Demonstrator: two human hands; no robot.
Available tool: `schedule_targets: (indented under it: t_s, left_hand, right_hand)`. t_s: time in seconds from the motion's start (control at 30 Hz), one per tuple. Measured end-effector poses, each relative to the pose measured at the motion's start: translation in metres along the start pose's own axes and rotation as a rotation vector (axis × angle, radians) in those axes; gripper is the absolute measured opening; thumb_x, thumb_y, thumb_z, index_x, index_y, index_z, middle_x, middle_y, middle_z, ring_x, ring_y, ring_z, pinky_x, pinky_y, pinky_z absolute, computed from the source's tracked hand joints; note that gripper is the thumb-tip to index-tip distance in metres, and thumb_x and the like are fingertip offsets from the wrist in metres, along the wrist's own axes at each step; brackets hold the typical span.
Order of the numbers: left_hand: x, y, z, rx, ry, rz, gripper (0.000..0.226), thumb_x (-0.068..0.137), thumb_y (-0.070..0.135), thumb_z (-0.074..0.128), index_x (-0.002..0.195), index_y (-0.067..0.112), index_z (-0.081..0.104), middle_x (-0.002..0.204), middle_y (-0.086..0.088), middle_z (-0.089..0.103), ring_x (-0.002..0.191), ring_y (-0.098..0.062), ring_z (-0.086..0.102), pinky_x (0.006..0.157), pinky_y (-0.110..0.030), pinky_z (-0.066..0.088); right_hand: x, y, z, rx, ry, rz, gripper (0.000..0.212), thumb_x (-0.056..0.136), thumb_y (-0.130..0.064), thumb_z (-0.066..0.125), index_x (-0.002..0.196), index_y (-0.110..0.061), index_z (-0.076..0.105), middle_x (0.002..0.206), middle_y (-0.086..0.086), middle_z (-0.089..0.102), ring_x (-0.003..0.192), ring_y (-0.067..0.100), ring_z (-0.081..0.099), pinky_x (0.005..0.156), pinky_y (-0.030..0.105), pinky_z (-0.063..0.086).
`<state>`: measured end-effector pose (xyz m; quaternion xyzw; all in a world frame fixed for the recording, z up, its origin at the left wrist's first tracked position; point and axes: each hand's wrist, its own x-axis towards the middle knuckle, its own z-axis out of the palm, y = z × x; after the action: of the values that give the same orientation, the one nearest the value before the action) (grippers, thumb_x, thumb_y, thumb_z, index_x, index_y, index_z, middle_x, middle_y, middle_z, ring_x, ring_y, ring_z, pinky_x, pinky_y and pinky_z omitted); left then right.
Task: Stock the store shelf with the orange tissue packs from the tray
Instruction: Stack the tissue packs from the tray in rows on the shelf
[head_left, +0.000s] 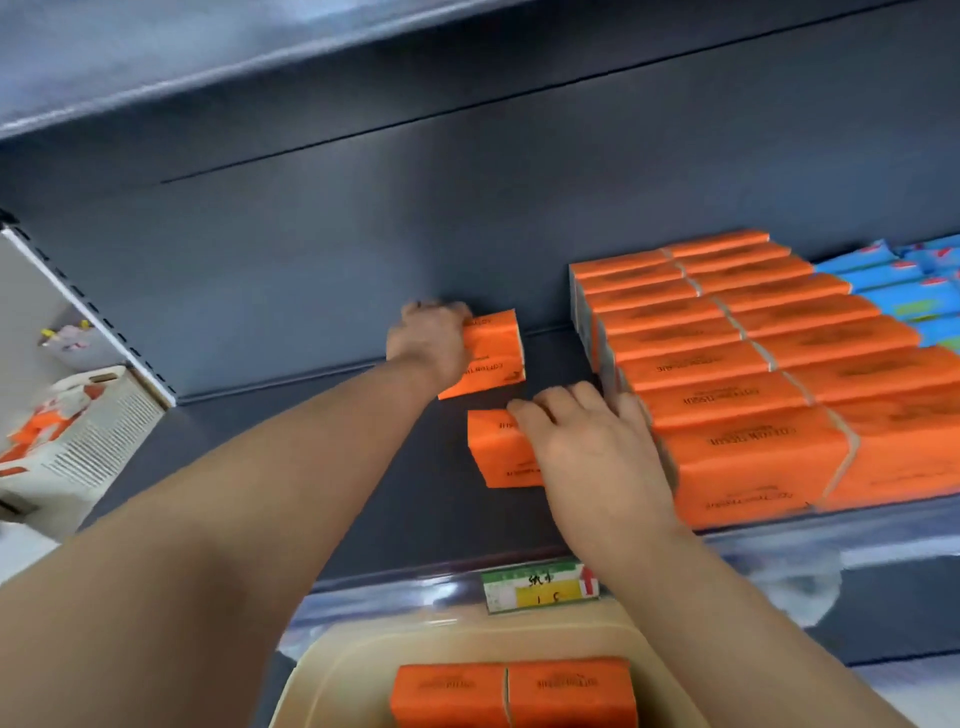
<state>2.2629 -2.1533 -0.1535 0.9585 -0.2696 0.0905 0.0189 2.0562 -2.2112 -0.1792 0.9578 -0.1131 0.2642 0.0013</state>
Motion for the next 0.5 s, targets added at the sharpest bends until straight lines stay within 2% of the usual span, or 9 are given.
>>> schedule_targets:
  t_s: [0.13, 0.27, 0.43, 0.5]
  left_hand:
    - [0.037, 0.030, 0.006, -0.021, 0.042, 0.043, 0.043, 0.087, 0.010, 0.049, 0.128, 0.023, 0.052, 0.124, -0.008, 0.050, 0.122, -0.029, 0.040, 0.091, -0.040, 0.044]
    - [0.060, 0.052, 0.013, -0.051, 0.072, 0.072, 0.044, 0.086, 0.007, 0.049, 0.129, 0.018, 0.051, 0.125, -0.011, 0.048, 0.122, -0.031, 0.038, 0.094, -0.042, 0.046]
    - [0.069, 0.067, 0.019, -0.087, 0.141, 0.080, 0.038, 0.087, 0.009, 0.056, 0.125, 0.013, 0.051, 0.126, -0.011, 0.046, 0.121, -0.030, 0.039, 0.090, -0.042, 0.047]
    - [0.066, 0.066, 0.019, -0.111, 0.161, 0.072, 0.040, 0.087, 0.010, 0.060, 0.125, 0.011, 0.050, 0.128, -0.011, 0.043, 0.121, -0.030, 0.039, 0.091, -0.041, 0.046]
  right_hand:
    - [0.000, 0.004, 0.003, 0.018, 0.020, 0.004, 0.055, 0.071, -0.011, 0.027, 0.106, -0.016, 0.069, 0.088, 0.003, 0.067, 0.083, 0.029, 0.061, 0.072, 0.040, 0.040]
    - [0.003, 0.006, 0.006, 0.057, 0.004, 0.021, 0.054, 0.071, -0.010, 0.028, 0.106, -0.016, 0.068, 0.087, 0.002, 0.066, 0.082, 0.028, 0.059, 0.073, 0.038, 0.029]
    - [0.006, 0.009, 0.007, 0.101, 0.002, 0.029, 0.055, 0.071, -0.011, 0.027, 0.104, -0.018, 0.069, 0.085, 0.000, 0.066, 0.081, 0.026, 0.060, 0.071, 0.038, 0.042]
    - [0.005, 0.008, 0.006, 0.105, 0.009, 0.018, 0.056, 0.071, -0.010, 0.026, 0.105, -0.018, 0.069, 0.086, 0.001, 0.066, 0.082, 0.026, 0.060, 0.071, 0.038, 0.043]
